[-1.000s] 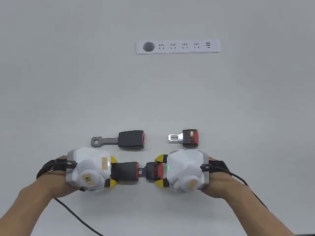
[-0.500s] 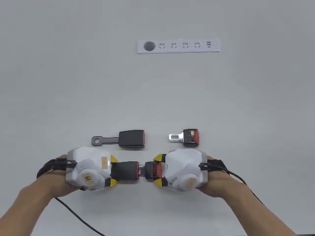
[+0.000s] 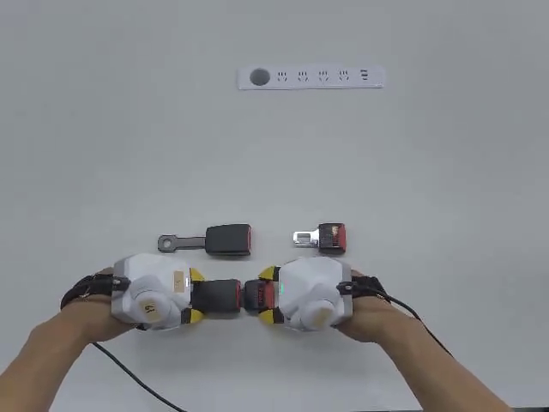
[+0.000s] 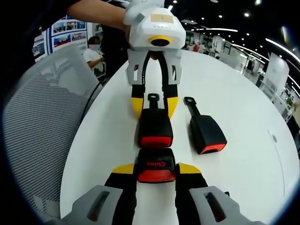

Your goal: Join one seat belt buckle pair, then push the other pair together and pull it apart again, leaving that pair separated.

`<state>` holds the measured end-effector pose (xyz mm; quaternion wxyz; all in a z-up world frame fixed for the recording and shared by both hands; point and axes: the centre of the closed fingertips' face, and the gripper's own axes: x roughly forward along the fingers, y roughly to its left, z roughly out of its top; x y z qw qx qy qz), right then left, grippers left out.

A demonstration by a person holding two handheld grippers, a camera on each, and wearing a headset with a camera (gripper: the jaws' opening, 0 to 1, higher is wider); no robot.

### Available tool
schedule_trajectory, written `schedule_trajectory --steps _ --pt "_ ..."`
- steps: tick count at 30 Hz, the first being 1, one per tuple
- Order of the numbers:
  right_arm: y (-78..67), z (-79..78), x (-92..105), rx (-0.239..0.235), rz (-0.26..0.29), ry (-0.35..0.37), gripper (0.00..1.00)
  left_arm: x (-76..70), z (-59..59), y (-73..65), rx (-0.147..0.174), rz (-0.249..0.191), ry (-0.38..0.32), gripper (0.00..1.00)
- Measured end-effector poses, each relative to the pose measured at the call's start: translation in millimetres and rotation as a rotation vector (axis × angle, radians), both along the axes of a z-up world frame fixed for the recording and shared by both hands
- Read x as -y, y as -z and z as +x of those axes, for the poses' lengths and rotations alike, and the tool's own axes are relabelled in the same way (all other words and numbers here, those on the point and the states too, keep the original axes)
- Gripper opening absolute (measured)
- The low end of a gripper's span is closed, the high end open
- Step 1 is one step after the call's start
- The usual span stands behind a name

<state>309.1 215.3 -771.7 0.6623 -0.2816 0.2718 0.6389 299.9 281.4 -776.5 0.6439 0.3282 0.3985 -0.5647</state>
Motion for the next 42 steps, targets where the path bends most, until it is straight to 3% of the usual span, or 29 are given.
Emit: schedule_trajectory --steps 8,16,21,26,34,42 --pt "-7.4 -0.1 2.4 0.009 -0.002 -0.005 0.27 0.7 0.2 0.4 0.003 0.001 -0.003 0.3" --pt "-9.4 -0.7 6.0 0.014 0.028 0.004 0.27 -2.1 0.6 -0.2 0.008 -0.03 0.004 0.3" --pt "-7.5 -2.7 4.4 0.023 0.01 0.005 0.27 0.1 1.3 -0.6 0.008 0.003 0.009 0.3" --pt "-6.7 -3.4 7.4 0.015 0.021 0.004 0.27 -1.9 0.6 -1.1 0.028 -0.01 0.049 0.3" --pt "-7.6 -6.1 7.1 0.022 0.012 -0.006 0.29 -3.7 1.2 -1.1 0.012 0.014 0.027 0.31" --pt "-7.4 -7.0 6.3 0.041 0.004 -0.011 0.31 -2.0 -0.3 -3.7 0.022 0.015 0.024 0.32"
